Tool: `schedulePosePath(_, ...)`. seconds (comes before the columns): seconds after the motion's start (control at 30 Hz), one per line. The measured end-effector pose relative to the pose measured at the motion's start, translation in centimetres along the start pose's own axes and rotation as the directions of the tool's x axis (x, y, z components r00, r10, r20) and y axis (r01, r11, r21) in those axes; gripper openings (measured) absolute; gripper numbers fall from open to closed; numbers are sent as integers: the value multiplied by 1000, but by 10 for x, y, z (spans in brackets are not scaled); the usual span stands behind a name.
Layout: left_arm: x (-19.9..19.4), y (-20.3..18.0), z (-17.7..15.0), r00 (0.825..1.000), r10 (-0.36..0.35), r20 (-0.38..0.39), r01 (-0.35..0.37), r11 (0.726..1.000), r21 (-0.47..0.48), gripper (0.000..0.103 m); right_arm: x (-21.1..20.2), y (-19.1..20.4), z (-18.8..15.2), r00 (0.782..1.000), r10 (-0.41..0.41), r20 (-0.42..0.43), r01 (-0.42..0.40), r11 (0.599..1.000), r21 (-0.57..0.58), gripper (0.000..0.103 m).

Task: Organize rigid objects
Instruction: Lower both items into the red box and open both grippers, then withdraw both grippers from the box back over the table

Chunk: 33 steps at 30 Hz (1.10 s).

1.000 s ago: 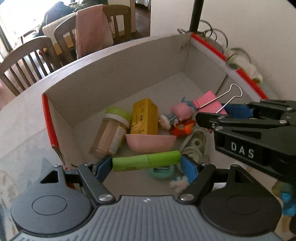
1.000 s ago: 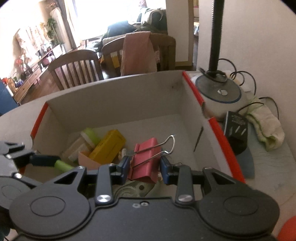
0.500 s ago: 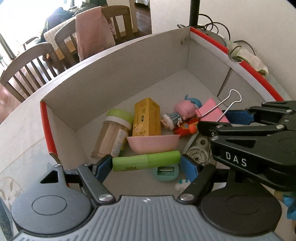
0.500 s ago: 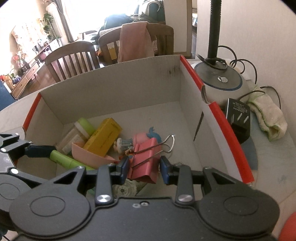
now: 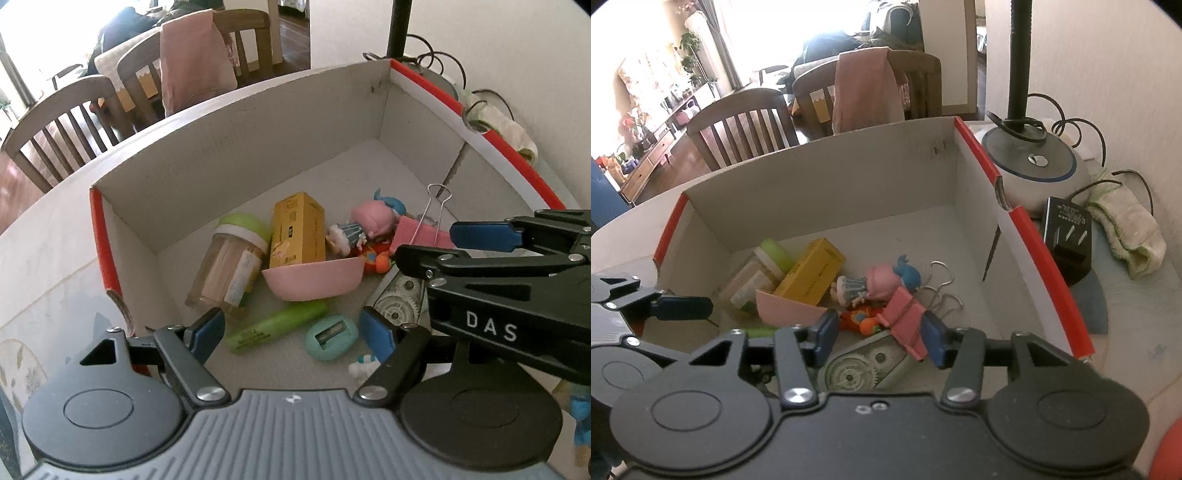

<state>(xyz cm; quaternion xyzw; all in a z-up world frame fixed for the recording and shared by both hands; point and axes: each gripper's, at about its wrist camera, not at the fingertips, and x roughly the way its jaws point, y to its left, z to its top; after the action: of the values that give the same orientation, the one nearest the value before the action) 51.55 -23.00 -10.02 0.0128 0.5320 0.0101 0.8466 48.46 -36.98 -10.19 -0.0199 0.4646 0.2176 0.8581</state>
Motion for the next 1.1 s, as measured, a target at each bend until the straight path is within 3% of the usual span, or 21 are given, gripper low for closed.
schedulePosePath(0.27,-19,15,-9,999,-24,47,27,998,-62,80,-17,5,0,1000,12,27,-12,1000,11,63)
schedulePosePath(0.63,-62,33,-29,989,-78,122,94,987,-129,80,-55,19,-4,995,58,86,-58,998,-9,64)
schedulePosePath(0.73,-78,37,-36,985,-89,147,111,983,-147,80,-70,25,-6,992,60,113,-58,998,-20,74)
schedulePosePath(1.1,-131,75,-78,960,-134,247,181,967,-179,80,-120,69,-23,979,106,177,-96,993,-66,84)
